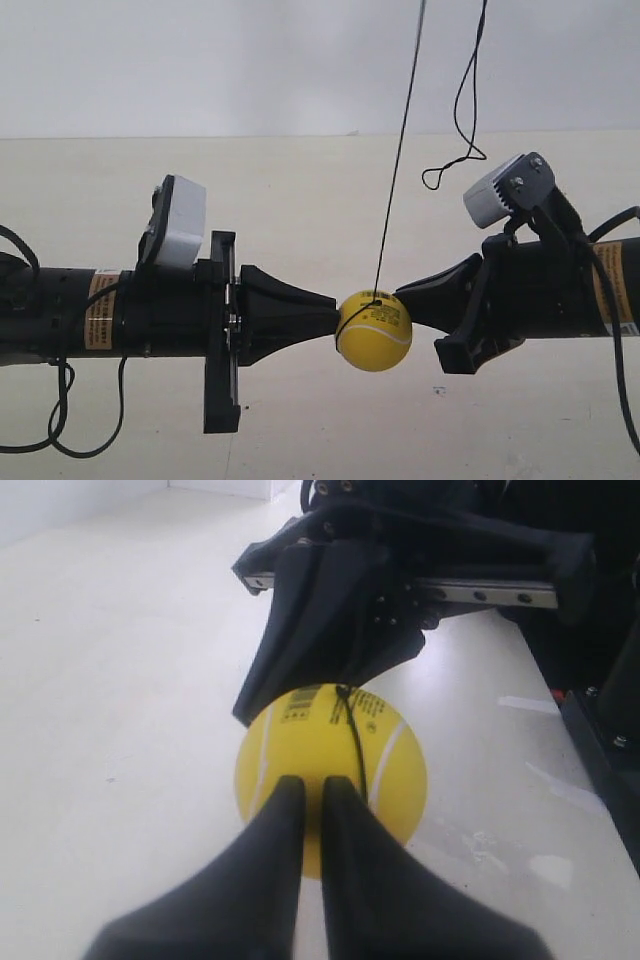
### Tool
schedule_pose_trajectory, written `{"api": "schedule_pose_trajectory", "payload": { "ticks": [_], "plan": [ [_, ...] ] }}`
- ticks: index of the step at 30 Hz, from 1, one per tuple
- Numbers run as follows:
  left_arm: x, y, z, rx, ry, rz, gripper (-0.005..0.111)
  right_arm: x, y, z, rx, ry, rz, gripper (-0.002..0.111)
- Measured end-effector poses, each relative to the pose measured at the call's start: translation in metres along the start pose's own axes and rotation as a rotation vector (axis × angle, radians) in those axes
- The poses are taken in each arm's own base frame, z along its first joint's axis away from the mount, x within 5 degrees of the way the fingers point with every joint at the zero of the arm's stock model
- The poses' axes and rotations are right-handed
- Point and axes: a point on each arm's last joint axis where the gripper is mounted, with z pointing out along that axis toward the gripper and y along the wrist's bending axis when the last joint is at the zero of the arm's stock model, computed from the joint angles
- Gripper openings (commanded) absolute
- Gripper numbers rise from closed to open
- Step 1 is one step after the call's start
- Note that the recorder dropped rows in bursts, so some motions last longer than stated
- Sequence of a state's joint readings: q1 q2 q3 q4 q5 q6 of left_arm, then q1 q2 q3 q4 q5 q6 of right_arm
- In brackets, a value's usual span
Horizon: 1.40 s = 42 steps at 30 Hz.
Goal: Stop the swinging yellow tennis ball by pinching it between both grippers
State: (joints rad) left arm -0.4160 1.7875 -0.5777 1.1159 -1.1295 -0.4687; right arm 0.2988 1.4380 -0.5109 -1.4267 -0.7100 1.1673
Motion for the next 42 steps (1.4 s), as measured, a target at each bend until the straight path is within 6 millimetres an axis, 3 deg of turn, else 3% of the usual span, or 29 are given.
{"api": "schedule_pose_trajectory", "payload": {
  "ticks": [24, 36, 42],
  "plan": [
    [0.0, 0.0, 0.0, 0.002, 0.001, 0.001, 0.005, 0.0, 0.0, 0.0, 0.002, 0.005, -0.001, 0.0],
    [0.003, 0.007, -0.004, -0.049, 0.024, -0.012, 0.005, 0.007, -0.015, -0.002, 0.169, 0.069, 0.042, 0.0],
    [0.003, 0.008, -0.004, -0.051, 0.025, -0.02, 0.005, 0.005, -0.012, -0.001, 0.132, 0.053, 0.062, 0.0]
  ]
}}
